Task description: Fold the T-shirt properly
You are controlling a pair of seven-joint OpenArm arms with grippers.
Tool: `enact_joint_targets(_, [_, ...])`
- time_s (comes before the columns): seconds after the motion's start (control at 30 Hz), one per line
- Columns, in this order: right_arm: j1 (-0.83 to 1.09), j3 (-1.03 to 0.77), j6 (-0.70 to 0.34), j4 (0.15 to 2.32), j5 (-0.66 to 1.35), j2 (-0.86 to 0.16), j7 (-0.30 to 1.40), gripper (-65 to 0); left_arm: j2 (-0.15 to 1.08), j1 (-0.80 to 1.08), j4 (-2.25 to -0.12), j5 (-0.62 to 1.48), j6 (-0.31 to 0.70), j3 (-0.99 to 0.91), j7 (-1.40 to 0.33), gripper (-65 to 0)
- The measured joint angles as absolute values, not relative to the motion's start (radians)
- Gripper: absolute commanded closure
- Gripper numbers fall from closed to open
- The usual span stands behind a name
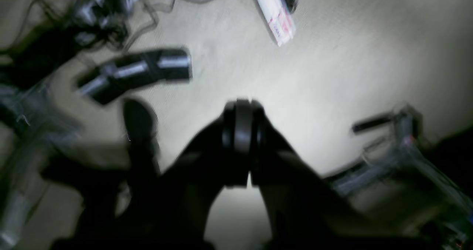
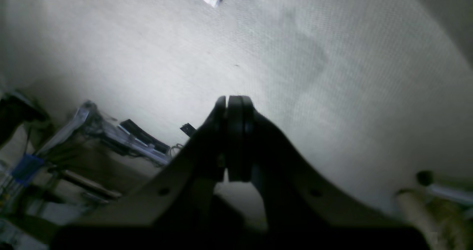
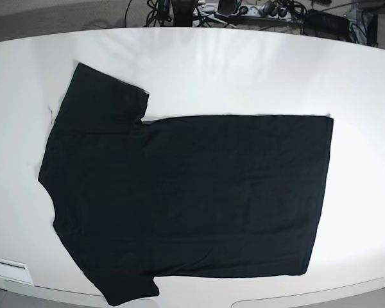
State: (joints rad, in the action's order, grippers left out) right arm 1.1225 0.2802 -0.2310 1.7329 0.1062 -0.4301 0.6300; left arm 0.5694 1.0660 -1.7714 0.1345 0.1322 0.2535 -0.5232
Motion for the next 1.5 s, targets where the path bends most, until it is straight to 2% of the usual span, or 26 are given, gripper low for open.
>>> enact_joint_targets(0.13, [1.298, 0.245, -0.139, 2.008, -0.040, -0.514, 0.653, 0.0, 0.637, 1.226, -2.024, 0.063, 0.131, 0.128, -0.535, 0.0])
enact_joint_targets(0.27, [1.281, 0.199, -0.066, 2.207, -0.096, -0.569, 0.727, 0.0, 0.672, 1.301, -2.200, 0.056, 0.142, -0.045, -0.558, 0.0])
enact_joint_targets(0.37, [1.290, 0.167, -0.004, 2.277, -0.124, -0.576, 0.695, 0.0, 0.686, 1.291, -2.303, 0.051, 0.141, -0.191, -0.530, 0.0])
enact_joint_targets(0.4, [1.291, 0.151, -0.017, 2.293, -0.115, -0.579, 0.704, 0.0, 0.685, 1.291, -2.320, 0.051, 0.143, -0.237, -0.529, 0.0])
enact_joint_targets(0.57, [1.291, 0.043, 0.010, 2.344, -0.124, -0.575, 0.632, 0.0, 0.680, 1.278, -2.339, 0.074, 0.234, -0.408, -0.551, 0.0])
enact_joint_targets(0.63, [1.297, -0.019, -0.005, 2.343, -0.124, -0.576, 0.570, 0.0, 0.688, 1.204, -2.338, 0.135, 0.279, -0.459, -0.540, 0.0])
enact_joint_targets(0.73, [1.257, -0.057, -0.197, 2.343, -0.004, -0.579, 0.523, 0.0, 0.752, 1.130, -2.328, 0.232, 0.339, -0.484, -0.511, 0.0])
enact_joint_targets(0.8, [1.176, -0.047, -0.272, 2.340, 0.087, -0.566, 0.514, 0.0, 0.776, 1.076, -2.290, 0.239, 0.358, -0.478, -0.461, 0.0])
enact_joint_targets(0.93, [1.008, -0.029, -0.241, 2.340, 0.087, -0.570, 0.504, 0.0, 0.848, 0.923, -2.153, 0.232, 0.416, -0.410, -0.425, 0.0])
enact_joint_targets(1.03, [0.948, -0.006, -0.265, 2.340, 0.087, -0.573, 0.511, 0.0, 0.915, 0.813, -2.043, 0.171, 0.463, -0.302, -0.360, 0.0])
enact_joint_targets(1.2, [0.868, 0.059, -0.274, 2.307, 0.089, -0.568, 0.500, 0.0, 0.998, 0.670, -1.892, 0.006, 0.442, -0.114, -0.269, 0.0])
enact_joint_targets(1.43, [0.830, 0.097, -0.270, 2.224, 0.087, -0.558, 0.515, 0.0, 1.055, 0.507, -1.811, -0.120, 0.427, 0.111, -0.194, 0.0])
enact_joint_targets(1.47, [0.830, 0.097, -0.261, 2.224, 0.087, -0.550, 0.516, 0.0, 1.060, 0.478, -1.800, -0.137, 0.430, 0.141, -0.180, -3.4])
enact_joint_targets(1.5, [0.831, 0.097, -0.258, 2.224, 0.087, -0.538, 0.516, 0.0, 1.064, 0.451, -1.792, -0.159, 0.439, 0.169, -0.174, -10.8])
